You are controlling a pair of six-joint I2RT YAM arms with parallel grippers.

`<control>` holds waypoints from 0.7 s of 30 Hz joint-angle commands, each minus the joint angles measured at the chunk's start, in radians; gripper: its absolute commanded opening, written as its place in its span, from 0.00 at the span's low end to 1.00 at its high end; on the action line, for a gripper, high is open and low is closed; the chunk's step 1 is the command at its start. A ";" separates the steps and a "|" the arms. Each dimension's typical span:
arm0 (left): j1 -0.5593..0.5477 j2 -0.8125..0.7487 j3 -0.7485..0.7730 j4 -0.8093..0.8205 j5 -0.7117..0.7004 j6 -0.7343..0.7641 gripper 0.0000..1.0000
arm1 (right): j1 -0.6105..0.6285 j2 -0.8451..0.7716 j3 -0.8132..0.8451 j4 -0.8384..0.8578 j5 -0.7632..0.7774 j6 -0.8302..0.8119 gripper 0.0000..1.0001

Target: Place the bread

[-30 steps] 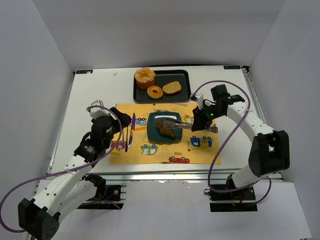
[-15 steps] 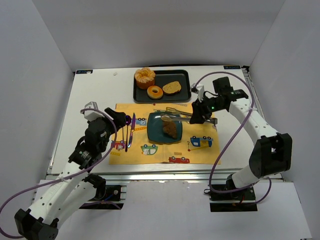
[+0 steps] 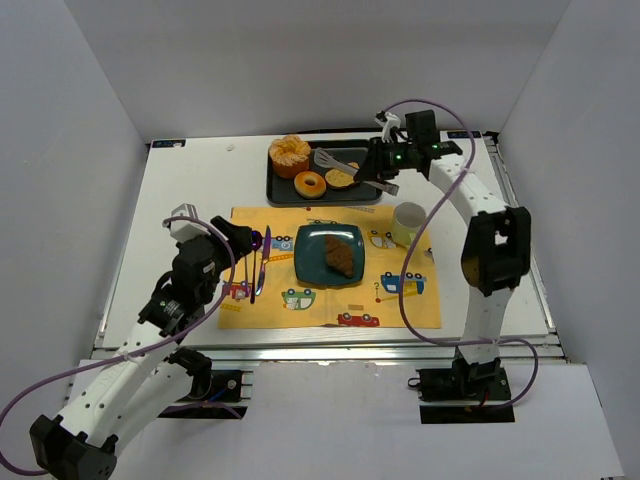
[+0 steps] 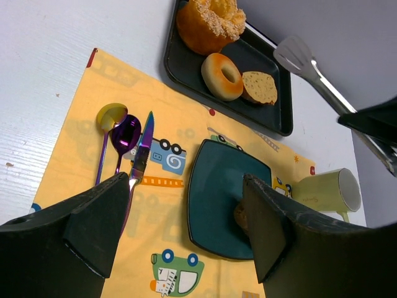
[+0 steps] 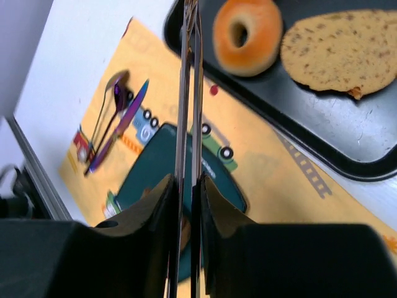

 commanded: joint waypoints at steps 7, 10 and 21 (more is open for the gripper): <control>0.004 0.010 0.019 -0.027 -0.012 -0.047 0.82 | 0.026 0.216 0.236 0.263 0.208 0.414 0.39; 0.004 0.018 0.013 -0.027 -0.020 -0.061 0.82 | 0.026 0.260 0.255 0.310 0.175 0.466 0.44; 0.004 0.087 0.016 -0.004 -0.016 -0.069 0.82 | 0.040 0.351 0.281 0.376 0.158 0.546 0.45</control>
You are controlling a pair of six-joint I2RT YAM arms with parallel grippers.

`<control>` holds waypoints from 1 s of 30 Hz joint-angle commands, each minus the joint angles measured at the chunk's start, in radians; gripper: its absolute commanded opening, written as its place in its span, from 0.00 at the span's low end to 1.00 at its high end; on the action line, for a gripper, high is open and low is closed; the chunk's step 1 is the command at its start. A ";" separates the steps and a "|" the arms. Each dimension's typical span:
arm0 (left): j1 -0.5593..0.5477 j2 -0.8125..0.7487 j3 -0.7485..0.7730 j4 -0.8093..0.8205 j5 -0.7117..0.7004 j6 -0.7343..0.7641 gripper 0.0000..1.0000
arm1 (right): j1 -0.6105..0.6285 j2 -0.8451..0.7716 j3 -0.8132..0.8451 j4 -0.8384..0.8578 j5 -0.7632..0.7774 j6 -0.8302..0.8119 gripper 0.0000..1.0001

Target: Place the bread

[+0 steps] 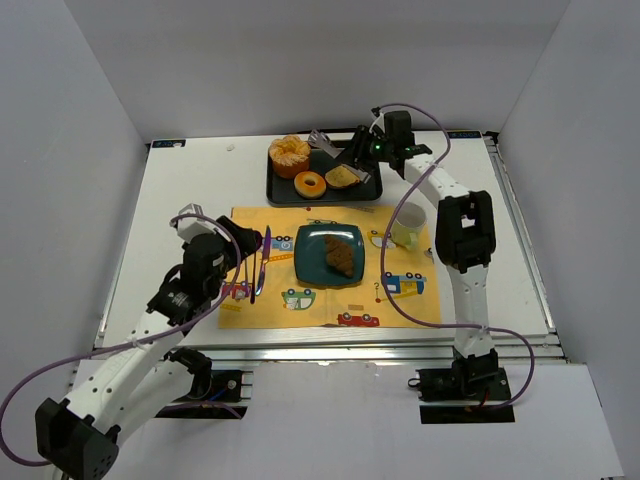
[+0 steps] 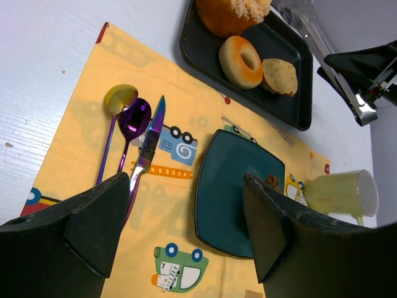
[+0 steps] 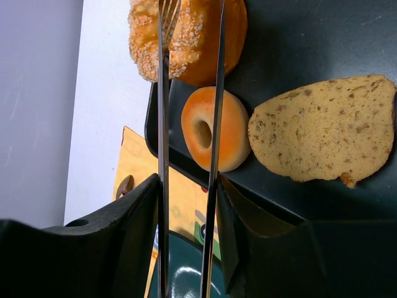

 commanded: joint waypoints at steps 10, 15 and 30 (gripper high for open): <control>0.004 0.031 0.017 0.010 0.001 -0.012 0.82 | 0.023 0.042 0.047 0.120 -0.054 0.098 0.48; 0.004 0.014 0.014 0.000 -0.004 -0.018 0.82 | 0.031 0.055 0.046 0.119 -0.039 0.106 0.48; 0.004 -0.023 0.011 -0.027 -0.018 -0.032 0.82 | 0.046 0.045 0.003 0.223 -0.074 0.184 0.14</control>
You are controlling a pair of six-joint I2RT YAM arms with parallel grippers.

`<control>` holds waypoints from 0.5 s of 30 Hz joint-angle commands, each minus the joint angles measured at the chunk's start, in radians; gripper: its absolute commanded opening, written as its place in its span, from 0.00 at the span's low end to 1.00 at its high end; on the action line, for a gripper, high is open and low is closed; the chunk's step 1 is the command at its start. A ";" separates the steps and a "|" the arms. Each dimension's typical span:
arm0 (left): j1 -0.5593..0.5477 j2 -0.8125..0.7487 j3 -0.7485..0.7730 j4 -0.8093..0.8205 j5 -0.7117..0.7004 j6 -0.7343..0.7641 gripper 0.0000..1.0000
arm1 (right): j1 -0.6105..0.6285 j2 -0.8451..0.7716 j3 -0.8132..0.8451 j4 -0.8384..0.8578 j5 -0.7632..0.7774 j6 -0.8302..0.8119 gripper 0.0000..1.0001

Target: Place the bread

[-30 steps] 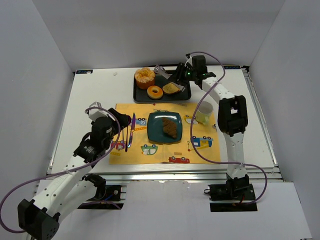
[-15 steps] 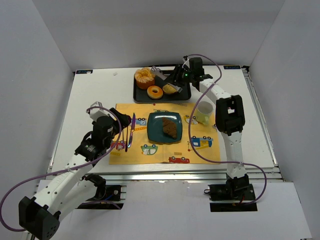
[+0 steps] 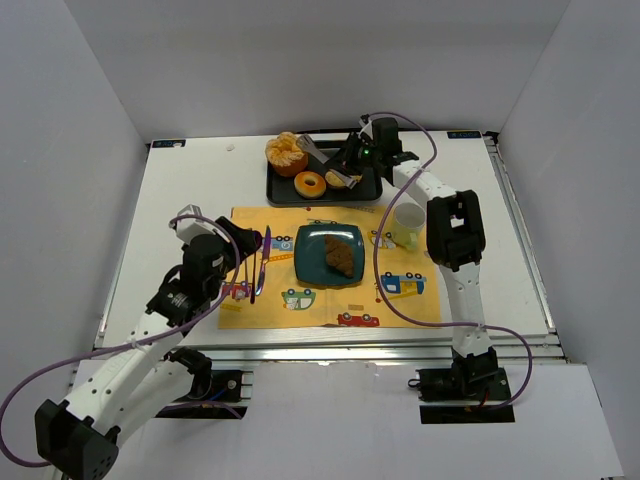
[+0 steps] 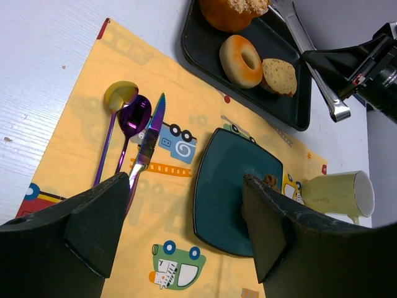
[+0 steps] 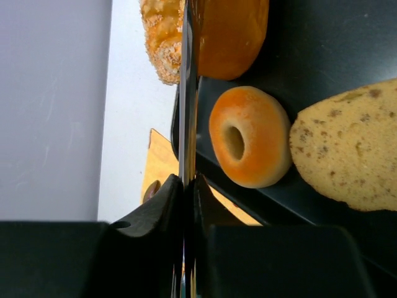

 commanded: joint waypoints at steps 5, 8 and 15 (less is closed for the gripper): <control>0.004 -0.036 0.013 -0.012 -0.019 -0.011 0.82 | -0.015 -0.074 -0.020 0.224 -0.077 0.135 0.00; 0.004 -0.039 0.019 -0.012 -0.024 -0.008 0.82 | -0.029 -0.111 -0.040 0.279 -0.109 0.223 0.00; 0.004 -0.061 0.042 -0.014 -0.034 0.003 0.82 | -0.061 -0.267 -0.219 0.440 -0.258 0.393 0.00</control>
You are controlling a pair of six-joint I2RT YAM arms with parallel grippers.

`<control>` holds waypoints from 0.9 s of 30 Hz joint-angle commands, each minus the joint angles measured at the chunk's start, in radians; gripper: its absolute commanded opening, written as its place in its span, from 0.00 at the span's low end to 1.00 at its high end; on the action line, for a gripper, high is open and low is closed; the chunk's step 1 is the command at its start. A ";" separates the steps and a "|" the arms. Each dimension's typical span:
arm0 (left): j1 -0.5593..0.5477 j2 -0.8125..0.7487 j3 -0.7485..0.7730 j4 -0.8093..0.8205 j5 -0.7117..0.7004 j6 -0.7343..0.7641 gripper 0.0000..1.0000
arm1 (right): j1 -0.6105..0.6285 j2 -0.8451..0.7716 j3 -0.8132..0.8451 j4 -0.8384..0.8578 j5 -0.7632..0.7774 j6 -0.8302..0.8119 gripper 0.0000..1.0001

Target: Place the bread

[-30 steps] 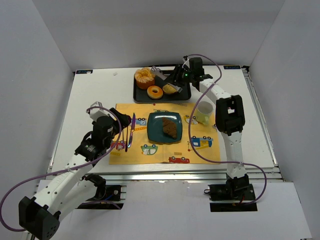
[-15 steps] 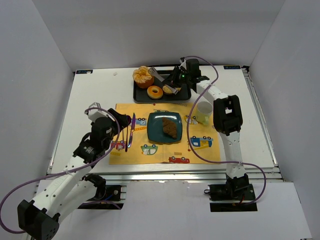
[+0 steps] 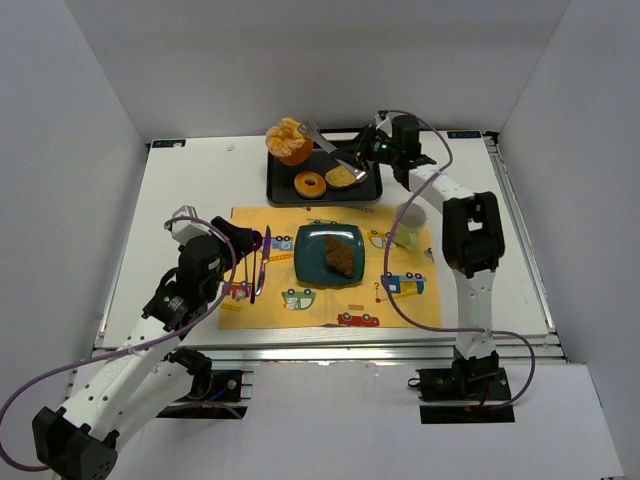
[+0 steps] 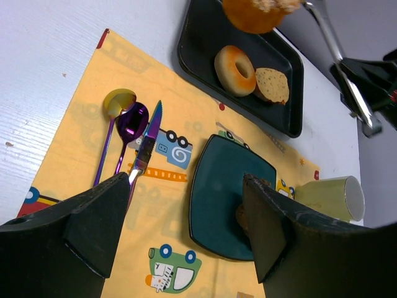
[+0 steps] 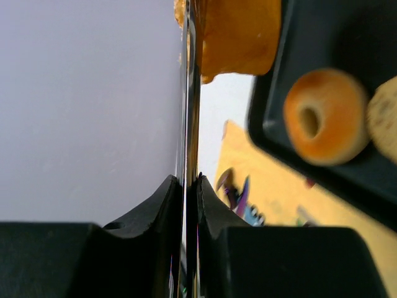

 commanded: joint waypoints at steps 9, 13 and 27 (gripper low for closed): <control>0.004 -0.132 -0.014 -0.032 -0.034 -0.005 0.82 | -0.035 -0.571 -0.557 0.048 -0.389 -0.217 0.00; 0.004 -0.181 -0.042 -0.044 -0.031 -0.014 0.82 | -0.032 -0.714 -0.634 -0.261 -0.420 -0.521 0.00; 0.004 -0.281 -0.066 -0.099 -0.022 -0.031 0.82 | -0.001 -0.834 -0.763 -0.621 -0.316 -0.896 0.00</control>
